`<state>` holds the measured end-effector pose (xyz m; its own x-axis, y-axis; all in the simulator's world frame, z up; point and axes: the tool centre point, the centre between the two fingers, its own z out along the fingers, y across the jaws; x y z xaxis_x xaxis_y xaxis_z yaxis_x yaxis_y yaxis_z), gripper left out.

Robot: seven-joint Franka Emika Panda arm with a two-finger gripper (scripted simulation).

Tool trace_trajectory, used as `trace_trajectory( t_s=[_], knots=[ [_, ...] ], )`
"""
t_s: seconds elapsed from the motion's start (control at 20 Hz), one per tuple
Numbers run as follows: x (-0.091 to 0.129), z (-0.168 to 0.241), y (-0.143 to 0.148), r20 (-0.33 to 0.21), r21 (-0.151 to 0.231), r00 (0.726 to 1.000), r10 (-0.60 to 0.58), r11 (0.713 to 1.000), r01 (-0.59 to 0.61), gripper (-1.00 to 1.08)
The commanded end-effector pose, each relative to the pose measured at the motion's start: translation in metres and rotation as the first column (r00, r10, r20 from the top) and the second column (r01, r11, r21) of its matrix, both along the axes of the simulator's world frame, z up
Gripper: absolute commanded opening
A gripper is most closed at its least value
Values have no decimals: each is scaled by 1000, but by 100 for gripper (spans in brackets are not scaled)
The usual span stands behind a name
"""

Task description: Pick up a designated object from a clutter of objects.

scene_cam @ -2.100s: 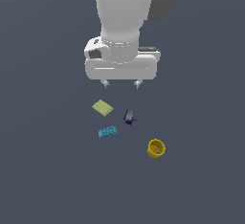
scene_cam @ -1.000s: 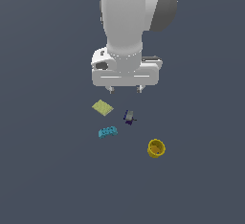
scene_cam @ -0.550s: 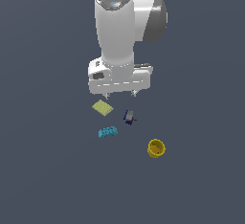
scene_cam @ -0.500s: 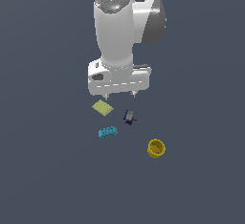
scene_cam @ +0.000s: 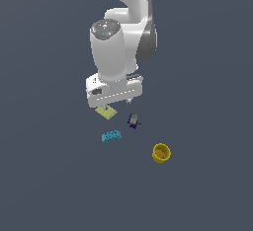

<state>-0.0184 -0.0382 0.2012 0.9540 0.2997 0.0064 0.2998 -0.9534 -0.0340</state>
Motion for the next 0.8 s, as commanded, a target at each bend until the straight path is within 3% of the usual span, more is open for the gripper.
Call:
trace_trajectory(
  t_s=[0.0,0.35,0.75],
  knots=[
    [-5,-13,-7,3,-1,999,49,999,-49,100],
    [-23,-47,-27,8,-7,983,182,983,-182,100],
    [-48,-83,-47,11,-15,944,329,944,-329,100]
  ],
)
